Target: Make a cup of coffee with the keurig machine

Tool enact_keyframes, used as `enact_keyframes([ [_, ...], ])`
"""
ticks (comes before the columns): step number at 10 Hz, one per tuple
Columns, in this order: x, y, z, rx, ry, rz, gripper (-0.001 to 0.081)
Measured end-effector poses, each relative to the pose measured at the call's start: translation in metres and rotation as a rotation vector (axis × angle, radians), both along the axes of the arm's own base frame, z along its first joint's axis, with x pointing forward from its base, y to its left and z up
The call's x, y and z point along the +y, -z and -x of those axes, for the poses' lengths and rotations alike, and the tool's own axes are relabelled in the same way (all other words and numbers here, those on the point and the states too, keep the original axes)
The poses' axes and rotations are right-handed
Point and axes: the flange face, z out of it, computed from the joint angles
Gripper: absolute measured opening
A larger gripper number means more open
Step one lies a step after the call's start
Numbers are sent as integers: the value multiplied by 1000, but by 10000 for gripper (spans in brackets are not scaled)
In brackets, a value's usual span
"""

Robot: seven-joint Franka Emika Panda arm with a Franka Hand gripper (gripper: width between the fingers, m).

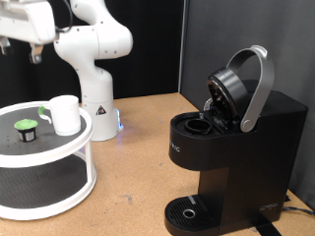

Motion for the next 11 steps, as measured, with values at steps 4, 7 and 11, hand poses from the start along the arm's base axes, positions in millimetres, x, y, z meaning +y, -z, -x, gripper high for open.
enact_keyframes([
  [4,3,20,-6,0,-46,22,805],
  [7,4,28,-5,4,-220,8,805],
  [11,4,60,1,-20,-216,34,805],
])
